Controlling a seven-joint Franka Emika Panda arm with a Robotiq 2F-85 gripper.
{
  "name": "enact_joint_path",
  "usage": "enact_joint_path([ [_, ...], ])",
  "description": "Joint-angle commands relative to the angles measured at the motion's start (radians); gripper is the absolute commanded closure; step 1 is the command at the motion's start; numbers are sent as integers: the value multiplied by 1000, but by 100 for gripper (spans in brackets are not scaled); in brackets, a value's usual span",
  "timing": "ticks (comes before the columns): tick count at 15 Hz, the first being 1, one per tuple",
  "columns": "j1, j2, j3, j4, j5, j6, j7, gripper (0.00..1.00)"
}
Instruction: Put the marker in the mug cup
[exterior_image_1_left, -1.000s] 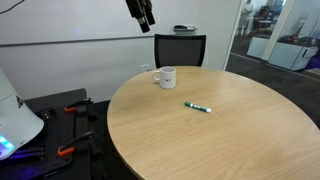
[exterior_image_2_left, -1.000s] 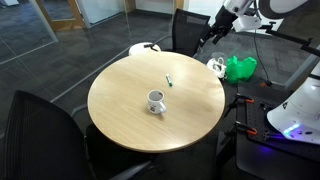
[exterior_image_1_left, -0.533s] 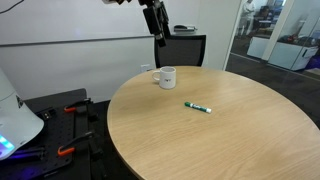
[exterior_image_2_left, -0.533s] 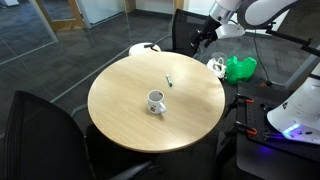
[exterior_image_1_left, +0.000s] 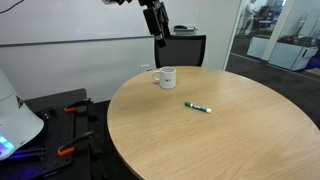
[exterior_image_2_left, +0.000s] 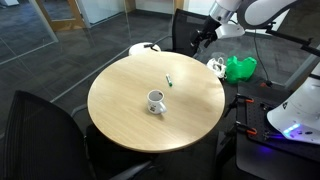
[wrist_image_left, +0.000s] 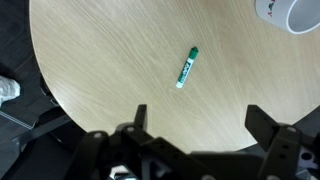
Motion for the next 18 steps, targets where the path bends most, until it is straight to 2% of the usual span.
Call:
enact_joint_path([
  [1,9,48,-9,36,-12,-12,54,0],
  [4,-5,137,6,91,-41,-10,173,0],
  [8,24,275,-15,194,-104,-16,367,0],
  [12,90,417,-79,305,-140,-13,502,0],
  [18,201,616,-207,453,-104,-10,567,0],
])
